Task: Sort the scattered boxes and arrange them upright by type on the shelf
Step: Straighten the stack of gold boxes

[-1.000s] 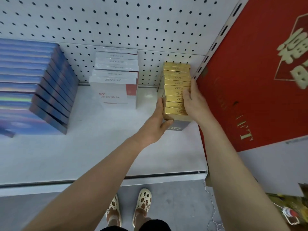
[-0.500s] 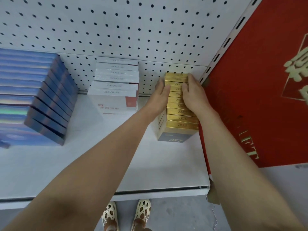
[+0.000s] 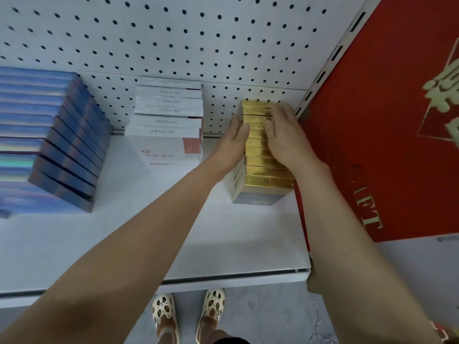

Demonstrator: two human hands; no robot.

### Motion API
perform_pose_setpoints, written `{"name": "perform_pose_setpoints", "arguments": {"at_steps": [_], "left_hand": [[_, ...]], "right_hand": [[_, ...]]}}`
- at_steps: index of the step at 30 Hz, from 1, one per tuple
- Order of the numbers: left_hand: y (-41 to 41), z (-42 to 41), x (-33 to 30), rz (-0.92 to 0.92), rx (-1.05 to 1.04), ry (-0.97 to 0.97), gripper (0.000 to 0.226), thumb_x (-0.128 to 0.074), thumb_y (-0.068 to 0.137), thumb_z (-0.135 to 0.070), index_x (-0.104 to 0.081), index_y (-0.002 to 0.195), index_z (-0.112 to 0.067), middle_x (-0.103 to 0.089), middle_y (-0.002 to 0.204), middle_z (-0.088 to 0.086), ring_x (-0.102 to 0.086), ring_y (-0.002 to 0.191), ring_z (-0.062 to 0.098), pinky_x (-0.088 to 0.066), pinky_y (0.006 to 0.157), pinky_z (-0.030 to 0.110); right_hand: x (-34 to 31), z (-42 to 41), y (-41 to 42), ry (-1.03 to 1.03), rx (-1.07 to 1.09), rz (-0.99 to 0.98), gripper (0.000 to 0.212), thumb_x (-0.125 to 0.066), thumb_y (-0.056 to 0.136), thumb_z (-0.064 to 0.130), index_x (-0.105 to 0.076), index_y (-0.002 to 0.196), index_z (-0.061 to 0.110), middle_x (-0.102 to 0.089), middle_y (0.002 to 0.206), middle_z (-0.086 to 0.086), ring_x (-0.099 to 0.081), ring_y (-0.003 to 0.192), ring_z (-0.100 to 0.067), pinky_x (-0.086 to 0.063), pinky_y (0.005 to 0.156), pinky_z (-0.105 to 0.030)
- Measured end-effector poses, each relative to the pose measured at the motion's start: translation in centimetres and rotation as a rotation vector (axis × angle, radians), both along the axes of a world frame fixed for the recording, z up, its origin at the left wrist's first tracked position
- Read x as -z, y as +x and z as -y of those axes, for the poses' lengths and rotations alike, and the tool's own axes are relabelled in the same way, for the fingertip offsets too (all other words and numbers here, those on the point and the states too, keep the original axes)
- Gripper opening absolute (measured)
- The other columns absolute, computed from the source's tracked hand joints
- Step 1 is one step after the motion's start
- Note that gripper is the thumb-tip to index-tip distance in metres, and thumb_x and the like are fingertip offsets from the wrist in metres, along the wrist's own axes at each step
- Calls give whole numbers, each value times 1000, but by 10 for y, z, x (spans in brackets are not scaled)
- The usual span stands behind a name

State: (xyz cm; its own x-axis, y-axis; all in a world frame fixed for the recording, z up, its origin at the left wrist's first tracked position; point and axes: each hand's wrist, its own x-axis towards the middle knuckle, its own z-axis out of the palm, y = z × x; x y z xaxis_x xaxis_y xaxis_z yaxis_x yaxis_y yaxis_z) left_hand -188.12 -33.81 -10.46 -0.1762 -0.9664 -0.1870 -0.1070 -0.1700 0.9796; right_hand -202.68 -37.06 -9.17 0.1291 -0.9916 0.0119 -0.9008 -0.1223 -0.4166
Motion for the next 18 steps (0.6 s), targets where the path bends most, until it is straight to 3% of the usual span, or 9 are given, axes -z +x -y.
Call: {"name": "perform_pose_setpoints", "arguments": {"at_steps": [2,4,7,10,13,16,18], "left_hand": [[4,-18,1,2,23,-3,47,-29,106,-31,-20,152,-24,-31,119,-24,-35,103,-17,-25,65,-12],[6,-32,7,-12,23,-3,46,-32,106,-28,-22,152,-27,-33,121,-27,-37,107,-16,-28,74,-8],[4,-37,10,-32,0,-2,45,-31,106,-33,-25,150,-31,-38,123,-27,-41,110,-8,-35,96,18],[9,-43,15,-41,-21,-38,44,-29,105,-42,-31,148,-34,-41,134,-22,-39,124,-2,-31,113,31],[28,-65,30,-26,-3,-64,48,-35,103,-44,-31,150,-33,-32,151,-20,-29,138,-2,-22,120,36],[42,-84,45,106,113,-50,66,-43,97,-9,-19,154,-31,-21,159,-13,-24,145,6,-22,121,36],[40,-89,47,263,242,-82,85,-56,91,-4,-7,155,-30,-14,159,-16,-21,144,6,-24,118,29]], "right_hand": [[2,-15,0,-7,-42,-47,53,-30,108,32,-23,156,14,-11,165,-11,-11,152,-26,-14,123,-41],[8,-26,3,-2,-87,-71,53,-28,108,34,-21,157,14,-9,165,-11,-6,153,-26,-8,125,-42],[8,-28,6,55,-66,-51,55,-25,108,38,-17,158,16,-4,166,-9,0,153,-23,-1,124,-36],[-2,-37,3,18,-77,-5,62,-25,103,52,-24,156,20,-13,165,-7,-6,153,-25,-10,124,-45],[-16,-70,-1,67,-60,47,70,-37,98,62,-20,157,27,-5,167,-1,2,153,-21,-6,124,-43],[-23,-100,-9,245,-99,-50,106,-62,78,72,-5,158,34,12,166,6,15,152,-20,-2,122,-43],[-19,-105,-8,285,-140,-187,122,-79,72,59,6,157,34,22,164,3,19,151,-25,-5,122,-47]]}}
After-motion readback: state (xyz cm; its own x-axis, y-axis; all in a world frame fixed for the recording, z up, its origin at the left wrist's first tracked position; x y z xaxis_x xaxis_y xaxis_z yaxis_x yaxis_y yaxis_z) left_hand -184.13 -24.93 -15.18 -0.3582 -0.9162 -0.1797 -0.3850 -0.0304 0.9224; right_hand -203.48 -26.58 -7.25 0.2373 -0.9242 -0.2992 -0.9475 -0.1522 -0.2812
